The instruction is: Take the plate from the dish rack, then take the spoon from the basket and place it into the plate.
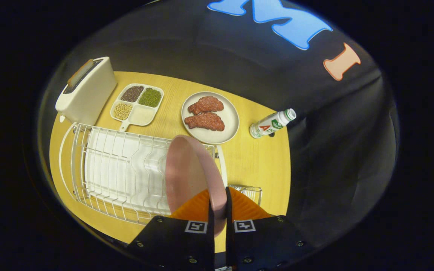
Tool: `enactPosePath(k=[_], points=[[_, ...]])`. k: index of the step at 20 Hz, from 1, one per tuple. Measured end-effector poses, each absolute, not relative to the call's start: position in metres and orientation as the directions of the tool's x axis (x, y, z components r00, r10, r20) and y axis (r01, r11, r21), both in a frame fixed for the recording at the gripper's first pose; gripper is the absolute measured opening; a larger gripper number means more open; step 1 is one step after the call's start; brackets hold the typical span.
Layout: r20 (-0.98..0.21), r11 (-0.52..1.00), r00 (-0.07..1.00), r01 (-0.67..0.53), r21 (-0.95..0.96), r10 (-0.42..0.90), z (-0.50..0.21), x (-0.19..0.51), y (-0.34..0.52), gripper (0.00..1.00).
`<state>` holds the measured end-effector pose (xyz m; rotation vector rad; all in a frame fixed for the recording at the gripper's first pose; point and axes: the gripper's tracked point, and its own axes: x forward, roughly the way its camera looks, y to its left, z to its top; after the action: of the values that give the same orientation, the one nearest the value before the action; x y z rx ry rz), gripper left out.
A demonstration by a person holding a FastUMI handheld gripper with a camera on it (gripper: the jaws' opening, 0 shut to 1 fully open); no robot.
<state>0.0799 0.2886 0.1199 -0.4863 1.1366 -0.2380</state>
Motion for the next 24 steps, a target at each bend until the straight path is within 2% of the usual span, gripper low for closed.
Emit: enactPosePath(k=[7, 11, 21, 24], points=[[-0.816, 0.911, 0.464, -0.048, -0.410, -0.343, 0.152, 0.066, 0.284, 0.12], [-0.842, 0.956, 0.489, -0.055, -0.289, -0.227, 0.167, 0.035, 0.281, 0.12], [-0.839, 0.984, 0.529, -0.034, -0.173, -0.129, 0.185, -0.054, 0.229, 0.12], [-0.849, 0.994, 0.525, -0.045, -0.096, -0.058, 0.172, -0.083, 0.221, 0.12]])
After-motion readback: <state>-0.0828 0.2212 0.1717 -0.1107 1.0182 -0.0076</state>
